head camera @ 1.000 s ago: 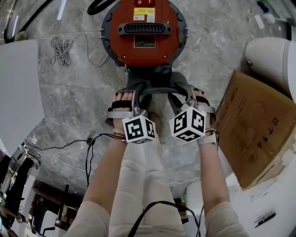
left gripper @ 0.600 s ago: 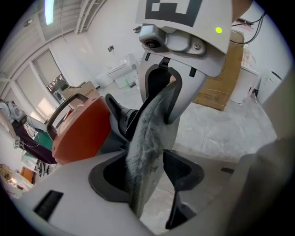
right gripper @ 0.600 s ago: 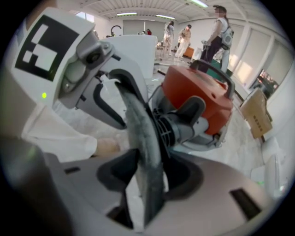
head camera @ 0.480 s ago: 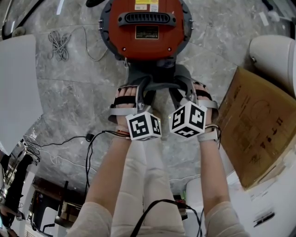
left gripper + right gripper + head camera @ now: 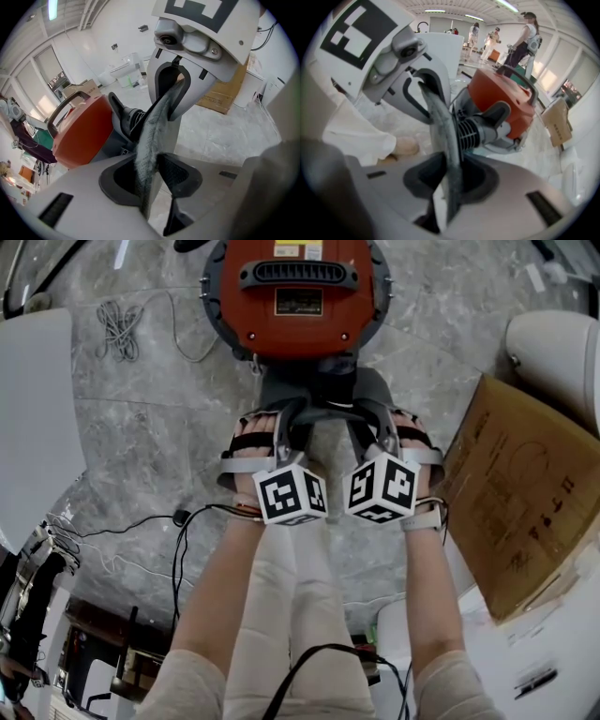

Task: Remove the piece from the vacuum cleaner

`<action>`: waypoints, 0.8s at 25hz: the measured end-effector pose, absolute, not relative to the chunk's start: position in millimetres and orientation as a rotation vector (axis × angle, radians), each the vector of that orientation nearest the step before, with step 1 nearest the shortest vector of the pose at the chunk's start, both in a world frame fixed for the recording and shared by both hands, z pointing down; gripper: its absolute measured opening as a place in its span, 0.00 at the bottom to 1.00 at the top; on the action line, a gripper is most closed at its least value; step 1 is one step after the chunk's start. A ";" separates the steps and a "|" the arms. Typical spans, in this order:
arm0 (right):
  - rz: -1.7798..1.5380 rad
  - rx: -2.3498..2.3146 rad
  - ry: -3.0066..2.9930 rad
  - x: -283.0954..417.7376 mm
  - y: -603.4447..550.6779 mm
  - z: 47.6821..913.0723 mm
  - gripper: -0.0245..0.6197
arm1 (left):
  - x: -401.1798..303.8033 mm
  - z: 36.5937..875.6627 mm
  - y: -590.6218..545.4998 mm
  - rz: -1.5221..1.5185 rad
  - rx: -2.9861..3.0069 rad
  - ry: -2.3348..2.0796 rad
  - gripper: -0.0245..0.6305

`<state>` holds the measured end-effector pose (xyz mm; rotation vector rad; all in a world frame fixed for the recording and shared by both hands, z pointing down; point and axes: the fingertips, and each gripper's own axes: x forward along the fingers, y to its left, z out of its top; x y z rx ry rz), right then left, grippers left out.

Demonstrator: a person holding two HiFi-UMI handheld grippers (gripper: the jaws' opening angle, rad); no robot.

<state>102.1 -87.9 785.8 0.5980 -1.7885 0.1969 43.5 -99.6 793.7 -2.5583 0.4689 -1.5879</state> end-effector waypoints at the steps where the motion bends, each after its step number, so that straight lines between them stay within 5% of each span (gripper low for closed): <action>1: 0.196 0.602 -1.788 102.4 -87.0 785.6 0.17 | 43.3 792.8 -100.3 -1.586 -2.554 0.477 0.24; 20: 0.168 0.641 -1.772 99.9 -82.1 778.9 0.11 | 38.1 788.5 -94.4 -1.576 -2.545 0.508 0.16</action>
